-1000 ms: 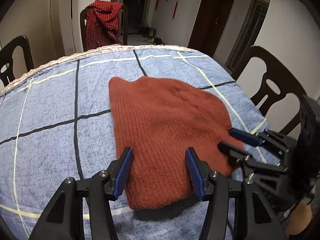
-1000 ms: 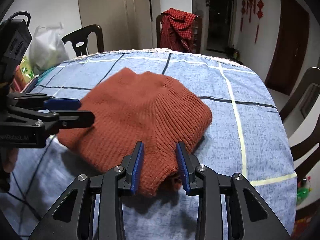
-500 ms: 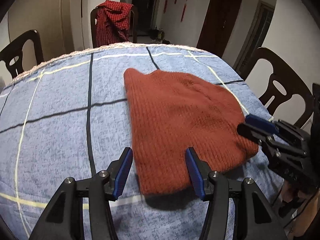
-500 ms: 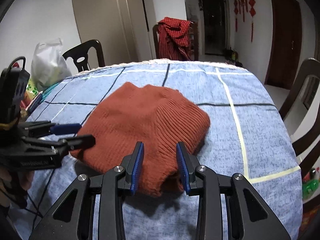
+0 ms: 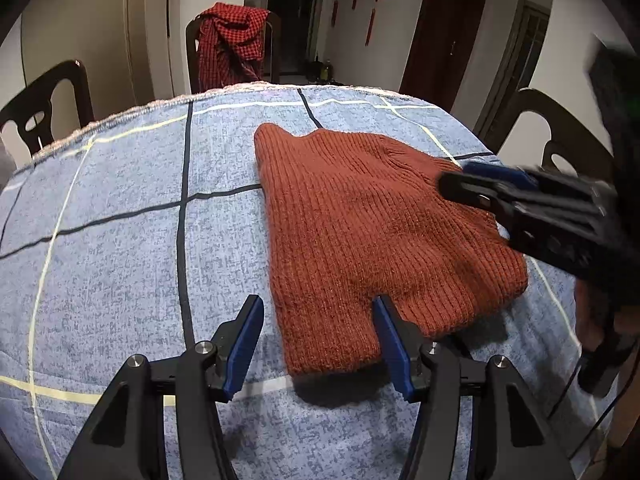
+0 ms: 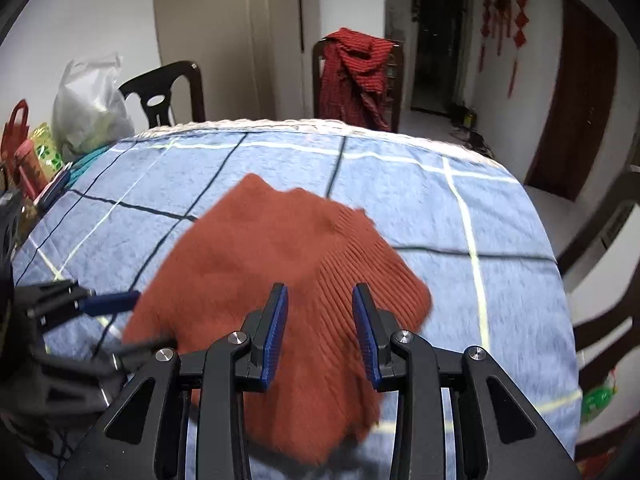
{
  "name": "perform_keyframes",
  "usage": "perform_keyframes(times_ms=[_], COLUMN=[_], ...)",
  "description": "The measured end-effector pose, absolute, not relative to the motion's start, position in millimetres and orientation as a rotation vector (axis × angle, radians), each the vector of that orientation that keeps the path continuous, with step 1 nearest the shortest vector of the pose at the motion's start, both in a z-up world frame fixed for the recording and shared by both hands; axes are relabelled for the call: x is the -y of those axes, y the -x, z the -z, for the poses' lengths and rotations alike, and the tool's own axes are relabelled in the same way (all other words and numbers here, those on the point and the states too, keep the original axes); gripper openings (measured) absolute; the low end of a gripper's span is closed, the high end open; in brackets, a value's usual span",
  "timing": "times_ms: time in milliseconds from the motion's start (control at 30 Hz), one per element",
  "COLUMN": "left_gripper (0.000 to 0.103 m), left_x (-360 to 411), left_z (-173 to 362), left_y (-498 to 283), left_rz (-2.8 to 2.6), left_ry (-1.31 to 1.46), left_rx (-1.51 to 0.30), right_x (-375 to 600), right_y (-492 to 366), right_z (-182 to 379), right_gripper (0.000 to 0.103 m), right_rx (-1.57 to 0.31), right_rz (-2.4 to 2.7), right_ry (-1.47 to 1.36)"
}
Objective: Fold small clothes
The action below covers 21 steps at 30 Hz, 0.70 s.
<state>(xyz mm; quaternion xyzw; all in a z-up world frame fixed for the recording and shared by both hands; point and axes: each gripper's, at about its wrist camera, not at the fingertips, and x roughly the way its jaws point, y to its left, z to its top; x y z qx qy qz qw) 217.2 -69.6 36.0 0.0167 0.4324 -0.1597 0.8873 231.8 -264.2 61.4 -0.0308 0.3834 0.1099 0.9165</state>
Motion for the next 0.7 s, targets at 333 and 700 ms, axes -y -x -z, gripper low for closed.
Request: perform_keyframes(times_ms=[333, 700], left_gripper=[0.061, 0.061], left_x=[73, 73], left_z=[-35, -37], left_y=[-216, -212], left_rz=[0.322, 0.324], left_ry=[-0.052, -0.056], left_rx=[-0.895, -0.892], right_x=[252, 267], right_y=[-273, -258], right_z=[-34, -49], right_gripper=[0.035, 0.035], right_rx=[-0.921, -0.878], right_rz=[-0.221, -0.221], right_ry=[0.067, 0.008])
